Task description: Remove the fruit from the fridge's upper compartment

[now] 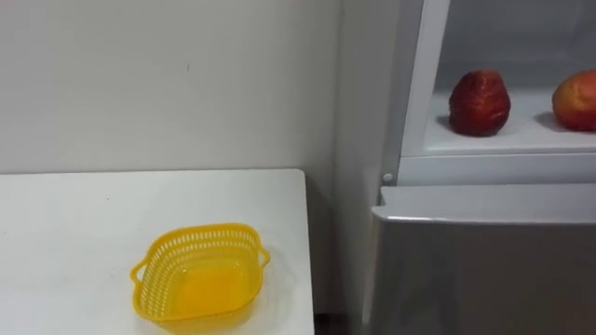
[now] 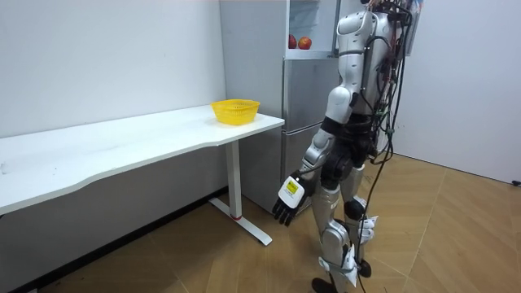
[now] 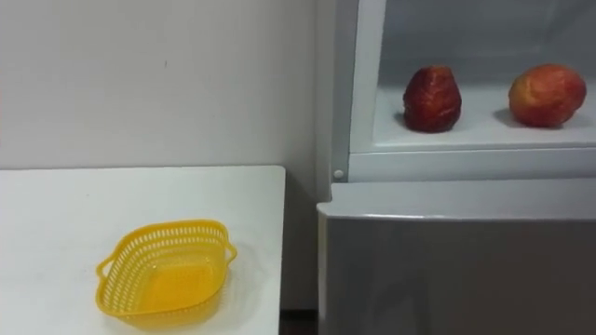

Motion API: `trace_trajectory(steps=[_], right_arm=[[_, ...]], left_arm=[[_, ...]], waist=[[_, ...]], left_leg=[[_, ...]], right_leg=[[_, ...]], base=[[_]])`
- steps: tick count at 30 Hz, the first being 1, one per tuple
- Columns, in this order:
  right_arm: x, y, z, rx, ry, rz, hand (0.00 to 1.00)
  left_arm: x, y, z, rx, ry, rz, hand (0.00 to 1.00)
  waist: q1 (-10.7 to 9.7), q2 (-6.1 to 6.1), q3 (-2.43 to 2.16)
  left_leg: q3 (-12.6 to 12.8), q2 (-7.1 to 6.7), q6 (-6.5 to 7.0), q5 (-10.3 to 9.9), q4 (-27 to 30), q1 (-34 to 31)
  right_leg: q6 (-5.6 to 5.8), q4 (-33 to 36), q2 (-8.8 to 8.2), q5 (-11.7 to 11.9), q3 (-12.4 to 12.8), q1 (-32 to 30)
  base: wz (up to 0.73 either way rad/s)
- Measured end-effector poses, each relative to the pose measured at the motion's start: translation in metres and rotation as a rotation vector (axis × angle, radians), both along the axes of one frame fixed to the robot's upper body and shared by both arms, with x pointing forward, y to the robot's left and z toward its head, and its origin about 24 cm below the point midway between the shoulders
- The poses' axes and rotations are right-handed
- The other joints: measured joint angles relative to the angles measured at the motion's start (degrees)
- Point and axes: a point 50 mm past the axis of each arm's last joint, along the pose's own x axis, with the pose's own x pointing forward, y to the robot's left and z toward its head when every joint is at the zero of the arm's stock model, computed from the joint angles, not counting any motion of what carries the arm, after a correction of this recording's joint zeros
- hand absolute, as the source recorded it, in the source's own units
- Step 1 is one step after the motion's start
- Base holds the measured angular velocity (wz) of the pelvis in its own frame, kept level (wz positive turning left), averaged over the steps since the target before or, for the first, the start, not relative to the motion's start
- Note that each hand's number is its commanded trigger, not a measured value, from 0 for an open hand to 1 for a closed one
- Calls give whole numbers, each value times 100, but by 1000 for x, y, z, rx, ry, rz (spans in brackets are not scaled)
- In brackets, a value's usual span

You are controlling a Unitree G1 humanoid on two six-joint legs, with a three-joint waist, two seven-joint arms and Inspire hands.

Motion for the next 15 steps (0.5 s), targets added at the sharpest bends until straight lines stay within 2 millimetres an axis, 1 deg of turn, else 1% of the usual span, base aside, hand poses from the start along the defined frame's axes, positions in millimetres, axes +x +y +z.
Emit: trace_trajectory(steps=[2,4,7,9,10,11,12,13,15], right_arm=[[4,-2,2,-7,-35,-16,0],[6,-4,4,-28,-57,-12,0],[8,-4,11,-78,-111,2,0],[19,-1,23,-129,-202,27,0],[22,0,27,-140,-229,31,0],[29,2,37,-160,-296,33,0],[37,4,48,-191,-368,40,0],[40,5,54,-212,-398,50,0],[56,10,75,-294,-511,81,0]], left_arm=[[-2,1,0,1,-5,6,0],[-2,1,0,2,-14,4,0],[-2,1,0,2,-18,11,0],[-2,0,0,3,-18,14,0],[-2,0,0,2,-18,14,0],[-1,-2,0,0,-20,14,0],[-1,-4,0,-3,-23,19,0],[-1,-5,-1,-4,-26,22,0],[2,-8,-1,10,-34,12,0]], waist=[[-68,-5,-5],[-71,-16,-7],[-72,-15,-20],[-85,-3,-32],[-94,2,-44],[-118,15,-62],[-129,33,-65],[-129,39,-69],[-167,40,-70]], left_leg=[[20,0,0,0,-19,17],[133,9,0,0,-23,16],[179,11,1,0,-52,16],[297,27,1,0,-67,15],[315,28,1,0,-68,15],[340,30,1,0,-87,11],[368,33,1,0,-100,10],[392,35,1,0,-102,11],[442,40,1,0,-101,15]], right_leg=[[0,6,0,0,25,-1],[0,15,7,4,72,-30],[3,28,12,13,140,-61],[3,105,31,14,281,-155],[3,104,35,14,287,-165],[5,108,41,15,314,-194],[11,106,55,20,371,-209],[11,105,61,22,395,-216],[10,103,67,29,430,-222]], base=[[-7],[-18],[-12],[-25],[-21],[-14],[-15],[-16],[-9]])
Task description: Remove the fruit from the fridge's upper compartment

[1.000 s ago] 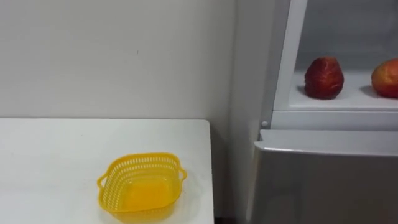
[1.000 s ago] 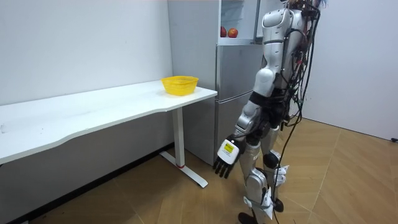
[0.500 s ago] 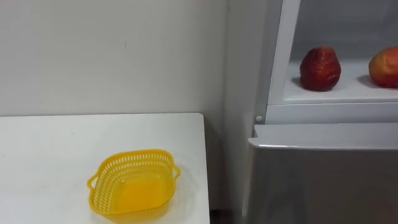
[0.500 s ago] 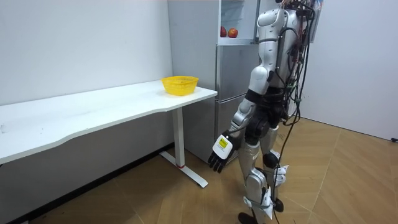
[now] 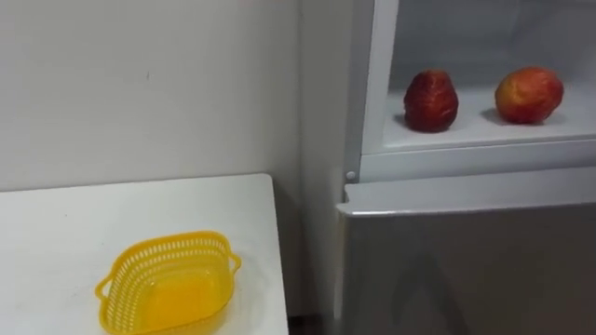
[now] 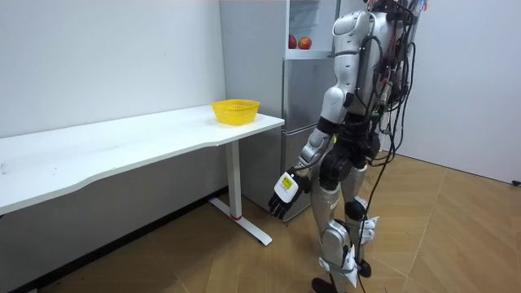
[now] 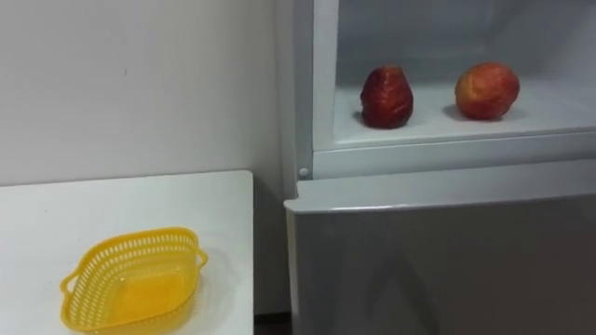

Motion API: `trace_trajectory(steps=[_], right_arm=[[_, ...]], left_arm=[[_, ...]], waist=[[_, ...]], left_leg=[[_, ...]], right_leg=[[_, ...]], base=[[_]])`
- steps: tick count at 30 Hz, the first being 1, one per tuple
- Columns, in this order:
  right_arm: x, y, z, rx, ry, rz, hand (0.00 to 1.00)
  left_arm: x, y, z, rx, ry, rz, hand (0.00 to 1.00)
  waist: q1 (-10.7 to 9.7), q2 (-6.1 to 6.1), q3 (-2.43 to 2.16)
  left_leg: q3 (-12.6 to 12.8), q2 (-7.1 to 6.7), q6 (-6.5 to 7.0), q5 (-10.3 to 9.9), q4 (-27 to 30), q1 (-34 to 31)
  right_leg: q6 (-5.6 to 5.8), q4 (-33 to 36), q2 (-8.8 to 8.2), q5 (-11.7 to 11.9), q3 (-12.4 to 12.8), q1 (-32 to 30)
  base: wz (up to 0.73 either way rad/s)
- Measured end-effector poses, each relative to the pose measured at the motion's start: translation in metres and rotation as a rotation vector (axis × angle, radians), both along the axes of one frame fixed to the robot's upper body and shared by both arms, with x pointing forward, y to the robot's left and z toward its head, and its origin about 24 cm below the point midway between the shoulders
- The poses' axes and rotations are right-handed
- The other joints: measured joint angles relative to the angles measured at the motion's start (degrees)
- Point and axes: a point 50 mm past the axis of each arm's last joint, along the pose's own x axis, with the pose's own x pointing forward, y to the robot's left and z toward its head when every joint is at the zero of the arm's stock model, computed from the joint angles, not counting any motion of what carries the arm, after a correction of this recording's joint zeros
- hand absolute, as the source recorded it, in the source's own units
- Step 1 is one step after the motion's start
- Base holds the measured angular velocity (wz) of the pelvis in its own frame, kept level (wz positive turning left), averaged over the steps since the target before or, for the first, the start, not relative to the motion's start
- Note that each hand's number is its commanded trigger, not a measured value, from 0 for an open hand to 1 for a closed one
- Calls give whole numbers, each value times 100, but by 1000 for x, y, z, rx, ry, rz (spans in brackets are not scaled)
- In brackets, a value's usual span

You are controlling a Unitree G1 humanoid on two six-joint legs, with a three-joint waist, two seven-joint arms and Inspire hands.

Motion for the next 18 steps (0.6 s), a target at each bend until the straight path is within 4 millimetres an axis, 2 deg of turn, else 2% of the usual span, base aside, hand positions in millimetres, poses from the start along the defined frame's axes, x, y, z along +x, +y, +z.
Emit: trace_trajectory(steps=[1,6,9,12,16,18], right_arm=[[4,1,6,-14,-30,3,0],[36,13,64,-186,-335,43,0],[43,16,87,-261,-452,38,0],[48,25,109,-244,-571,21,0],[49,27,126,-240,-654,0,0],[50,33,145,-245,-750,1,0]], left_arm=[[0,-1,0,4,-2,-7,0],[2,-5,0,-10,-26,-20,0],[4,-8,0,-12,-25,-46,0],[4,-10,0,-13,-25,-70,0],[3,-10,-1,-14,-30,-75,0],[3,-9,-1,-13,-24,-80,0]], waist=[[-12,4,3],[-26,56,21],[-22,88,26],[5,139,40],[48,150,45],[106,138,49]], left_leg=[[2,0,0,0,0,0],[107,7,0,0,0,-59],[109,5,0,0,0,-91],[114,7,0,0,0,-100],[110,12,0,1,-11,-106],[110,15,0,1,-11,-104]], right_leg=[[0,2,-1,0,0,0],[6,-4,11,33,95,-106],[9,-1,10,35,95,-137],[7,-6,11,37,87,-172],[6,-8,14,38,80,-188],[2,-8,17,40,78,-187]], base=[[0],[-11],[0],[0],[0],[0]])
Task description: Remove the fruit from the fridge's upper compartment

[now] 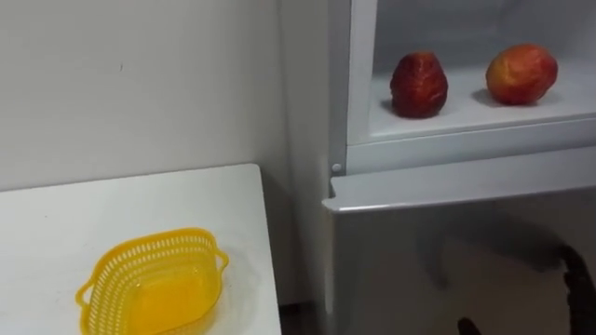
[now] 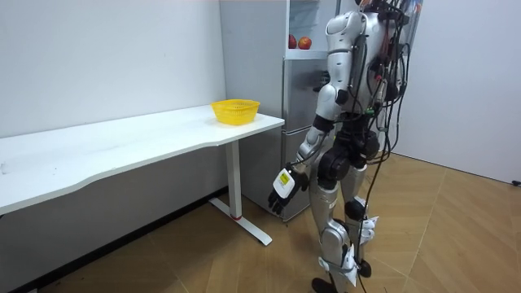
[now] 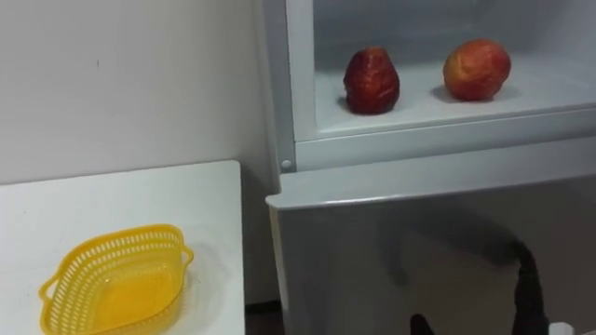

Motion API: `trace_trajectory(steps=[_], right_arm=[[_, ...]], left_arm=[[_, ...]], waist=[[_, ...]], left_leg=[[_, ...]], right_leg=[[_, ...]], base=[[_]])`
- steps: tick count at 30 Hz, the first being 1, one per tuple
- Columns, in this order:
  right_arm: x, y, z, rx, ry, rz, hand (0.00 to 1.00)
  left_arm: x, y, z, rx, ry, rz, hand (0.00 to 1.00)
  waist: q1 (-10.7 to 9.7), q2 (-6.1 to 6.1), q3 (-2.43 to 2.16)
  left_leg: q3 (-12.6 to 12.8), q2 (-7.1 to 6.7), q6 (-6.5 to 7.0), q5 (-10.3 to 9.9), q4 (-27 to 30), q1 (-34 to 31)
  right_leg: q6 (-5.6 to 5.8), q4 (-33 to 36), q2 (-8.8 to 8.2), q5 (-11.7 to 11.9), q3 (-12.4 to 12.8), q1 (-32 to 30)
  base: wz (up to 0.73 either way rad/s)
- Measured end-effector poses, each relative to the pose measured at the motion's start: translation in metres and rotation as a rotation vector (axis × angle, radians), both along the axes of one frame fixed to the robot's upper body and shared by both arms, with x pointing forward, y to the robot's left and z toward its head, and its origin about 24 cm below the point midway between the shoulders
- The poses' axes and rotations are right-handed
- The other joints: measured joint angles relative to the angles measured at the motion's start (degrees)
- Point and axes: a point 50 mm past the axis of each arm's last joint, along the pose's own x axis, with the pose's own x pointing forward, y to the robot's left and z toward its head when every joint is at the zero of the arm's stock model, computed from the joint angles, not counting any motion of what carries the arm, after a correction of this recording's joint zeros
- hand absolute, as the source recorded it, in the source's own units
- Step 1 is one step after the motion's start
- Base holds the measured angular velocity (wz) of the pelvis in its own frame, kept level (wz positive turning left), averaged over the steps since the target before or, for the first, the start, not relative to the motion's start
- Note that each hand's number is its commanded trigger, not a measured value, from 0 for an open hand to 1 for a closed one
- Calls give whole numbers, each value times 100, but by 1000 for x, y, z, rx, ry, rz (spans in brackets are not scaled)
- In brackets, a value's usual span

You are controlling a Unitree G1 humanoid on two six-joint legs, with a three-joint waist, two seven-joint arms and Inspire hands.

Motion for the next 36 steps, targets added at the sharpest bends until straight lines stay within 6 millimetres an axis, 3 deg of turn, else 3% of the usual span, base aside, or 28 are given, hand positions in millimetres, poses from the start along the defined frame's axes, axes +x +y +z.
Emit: trace_trajectory(steps=[9,15,20,26,32,36], right_arm=[[4,18,49,-95,-252,68,0],[2,21,61,-139,-343,71,0],[1,23,75,-213,-419,66,0],[7,16,88,-248,-485,35,0],[18,-4,100,-301,-528,-48,0],[27,-15,103,-268,-524,-81,0]], left_arm=[[-1,5,1,0,-6,-45,0],[-4,11,2,16,4,-46,0],[-3,12,2,11,9,-36,0],[-2,16,2,13,25,-37,0],[-8,24,3,50,62,-69,0],[-5,26,4,61,53,-68,0]], waist=[[17,-85,-32],[23,-237,-22],[110,-269,-28],[153,-328,-25],[145,-466,-28],[171,-540,16]], left_leg=[[-17,9,0,0,0,7],[-100,11,0,1,2,11],[-106,14,1,1,8,13],[-241,21,-1,2,26,3],[-354,21,-14,11,32,30],[-432,23,-24,17,37,20]], right_leg=[[-12,0,1,11,-77,27],[-14,-2,3,11,-144,94],[-20,2,4,20,-166,102],[-25,-6,3,23,-276,148],[-38,-95,-2,31,-437,237],[-41,-107,-6,32,-554,271]], base=[[1],[8],[1],[9],[10],[11]])
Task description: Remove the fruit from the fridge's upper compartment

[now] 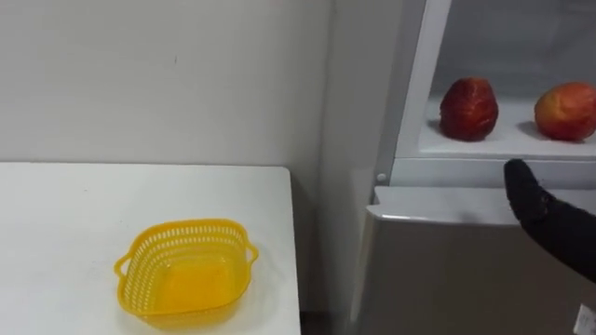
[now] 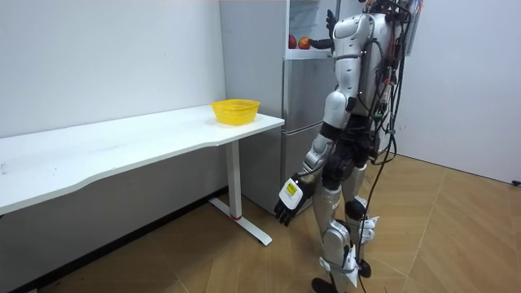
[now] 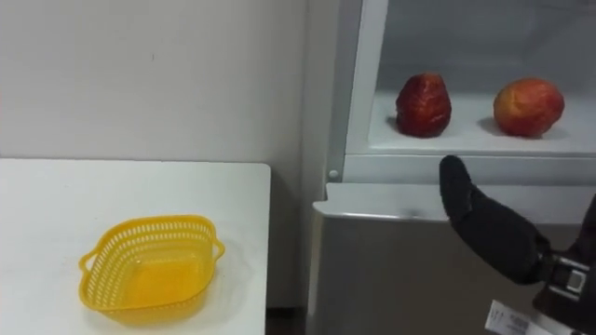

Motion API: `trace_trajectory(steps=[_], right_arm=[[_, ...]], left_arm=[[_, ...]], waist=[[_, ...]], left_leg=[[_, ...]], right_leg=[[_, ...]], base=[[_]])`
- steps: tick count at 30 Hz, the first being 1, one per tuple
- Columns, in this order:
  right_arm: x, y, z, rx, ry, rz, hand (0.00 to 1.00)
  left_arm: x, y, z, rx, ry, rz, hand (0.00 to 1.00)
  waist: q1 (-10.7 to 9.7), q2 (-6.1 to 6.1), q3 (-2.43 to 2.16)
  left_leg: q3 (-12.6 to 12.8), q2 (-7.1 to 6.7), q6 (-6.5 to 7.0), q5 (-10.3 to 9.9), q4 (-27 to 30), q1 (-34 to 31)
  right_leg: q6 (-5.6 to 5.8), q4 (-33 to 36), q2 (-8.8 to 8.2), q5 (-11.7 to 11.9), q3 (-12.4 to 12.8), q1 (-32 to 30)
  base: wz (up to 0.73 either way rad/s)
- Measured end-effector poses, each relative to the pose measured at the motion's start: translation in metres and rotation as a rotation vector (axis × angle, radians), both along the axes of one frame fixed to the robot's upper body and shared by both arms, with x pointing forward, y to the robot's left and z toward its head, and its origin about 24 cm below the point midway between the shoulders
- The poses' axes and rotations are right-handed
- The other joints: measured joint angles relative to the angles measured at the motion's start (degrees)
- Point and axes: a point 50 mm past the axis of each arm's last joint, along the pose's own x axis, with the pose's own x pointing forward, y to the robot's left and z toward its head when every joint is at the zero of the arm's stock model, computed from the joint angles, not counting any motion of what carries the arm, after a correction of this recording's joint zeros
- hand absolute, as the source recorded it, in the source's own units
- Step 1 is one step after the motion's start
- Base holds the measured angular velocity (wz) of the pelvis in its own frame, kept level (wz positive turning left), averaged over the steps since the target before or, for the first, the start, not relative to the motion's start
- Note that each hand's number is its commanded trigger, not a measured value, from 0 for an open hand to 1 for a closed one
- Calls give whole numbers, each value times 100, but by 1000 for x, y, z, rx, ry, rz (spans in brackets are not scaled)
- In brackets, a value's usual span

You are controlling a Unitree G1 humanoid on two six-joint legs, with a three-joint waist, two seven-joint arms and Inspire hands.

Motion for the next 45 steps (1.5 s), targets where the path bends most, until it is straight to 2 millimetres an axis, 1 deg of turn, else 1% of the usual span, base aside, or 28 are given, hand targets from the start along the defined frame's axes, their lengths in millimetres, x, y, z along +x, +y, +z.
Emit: trace_trajectory(steps=[4,6,8,10,12,16,19,22,24,26,28,30,33,35,39,45], right_arm=[[8,-1,3,33,-4,15,0],[15,-1,5,29,15,15,0],[22,-2,3,29,38,15,0],[28,-3,1,30,61,11,0],[34,-4,-3,34,93,11,0],[43,-7,-5,73,146,22,0],[48,-8,-1,74,144,27,0],[53,-11,5,54,155,17,0],[56,-14,14,13,152,18,0],[59,-13,21,2,141,21,0],[66,-13,26,3,136,17,0],[72,-16,26,5,154,4,0],[76,-20,21,4,187,-9,0],[81,-23,21,6,203,-19,0],[90,-25,26,8,204,-27,0],[93,-25,27,-7,219,-9,0]], left_arm=[[0,0,0,-1,7,7,0],[0,1,0,4,9,12,0],[0,2,0,8,13,8,0],[2,3,1,9,10,-12,0],[5,2,1,-1,14,-34,0],[10,1,3,-12,9,-58,0],[11,1,3,-8,20,-78,0],[13,2,4,-6,23,-92,0],[15,4,5,-1,19,-104,0],[15,6,6,2,25,-106,0],[12,8,5,4,39,-108,0],[13,11,6,4,43,-112,0],[11,12,6,6,54,-111,0],[10,12,6,7,62,-114,0],[1,13,5,8,87,-122,0],[0,12,5,-8,105,-164,0]], waist=[[24,-6,1],[42,-9,0],[54,-25,-5],[114,-35,-4],[138,-43,0],[162,-56,1],[156,-73,-6],[155,-99,-11],[181,-132,-12],[191,-147,-12],[238,-171,1],[268,-225,28],[319,-248,31],[315,-240,36],[319,-229,43],[324,-212,38]], left_leg=[[-51,0,-3,2,-1,-20],[-56,0,-3,2,-2,-21],[-59,2,-4,2,-1,-17],[-61,3,-4,2,-1,-16],[-134,0,-3,2,-1,-25],[-187,-1,-4,2,-1,-47],[-208,0,-7,5,-1,-50],[-280,-2,-13,9,-1,-60],[-293,-1,-18,13,-2,-64],[-317,0,-21,15,-3,-59],[-322,4,-21,16,-4,-27],[-377,4,-22,16,-2,-4],[-402,-1,-21,16,-2,-4],[-463,-15,-21,16,-2,-15],[-496,-17,-21,16,-1,-26],[-523,-21,-21,16,3,-27]], right_leg=[[0,2,-3,0,-69,5],[0,2,-4,0,-87,5],[0,4,-4,0,-110,7],[0,2,-5,0,-145,6],[0,1,-8,0,-163,6],[0,3,-10,0,-213,3],[0,3,-7,0,-230,4],[0,6,-6,0,-262,18],[0,7,-3,0,-281,17],[0,10,-1,0,-291,30],[0,11,3,0,-303,54],[0,-2,4,0,-327,105],[0,5,-2,0,-347,117],[0,3,-11,0,-367,116],[0,-4,-10,0,-372,114],[0,-4,-11,0,-371,115]], base=[[7],[0],[0],[0],[6],[7],[1],[9],[5],[2],[0],[10],[8],[8],[2],[0]])
